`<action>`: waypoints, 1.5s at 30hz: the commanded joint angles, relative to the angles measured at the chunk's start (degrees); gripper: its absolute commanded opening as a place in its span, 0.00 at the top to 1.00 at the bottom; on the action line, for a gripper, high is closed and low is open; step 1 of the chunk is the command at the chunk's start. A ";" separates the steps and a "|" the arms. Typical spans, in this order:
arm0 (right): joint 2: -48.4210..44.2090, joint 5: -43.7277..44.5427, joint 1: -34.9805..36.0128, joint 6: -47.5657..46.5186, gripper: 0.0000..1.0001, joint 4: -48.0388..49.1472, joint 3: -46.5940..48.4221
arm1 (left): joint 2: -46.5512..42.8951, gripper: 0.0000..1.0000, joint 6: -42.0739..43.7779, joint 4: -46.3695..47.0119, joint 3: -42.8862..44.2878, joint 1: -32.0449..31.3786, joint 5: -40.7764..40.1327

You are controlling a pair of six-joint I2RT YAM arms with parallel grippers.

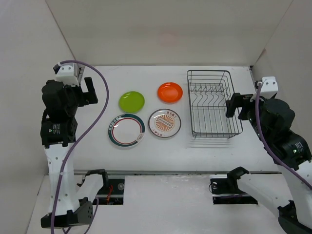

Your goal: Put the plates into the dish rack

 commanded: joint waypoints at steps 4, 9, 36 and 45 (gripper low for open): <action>-1.63 -4.02 -0.23 0.43 0.01 7.19 -2.77 | 1.38 0.00 -2.62 8.02 -4.29 0.15 -2.74; -4.00 -21.51 -0.23 -0.98 0.01 24.65 -15.23 | 16.12 0.00 2.02 17.60 -8.52 1.46 8.40; 10.33 -26.02 6.54 3.68 0.01 36.64 -22.64 | 70.56 0.28 4.93 10.57 16.10 1.47 39.72; 11.56 -26.02 6.54 3.68 0.01 37.17 -21.06 | 72.67 0.49 4.41 9.97 14.94 1.47 37.35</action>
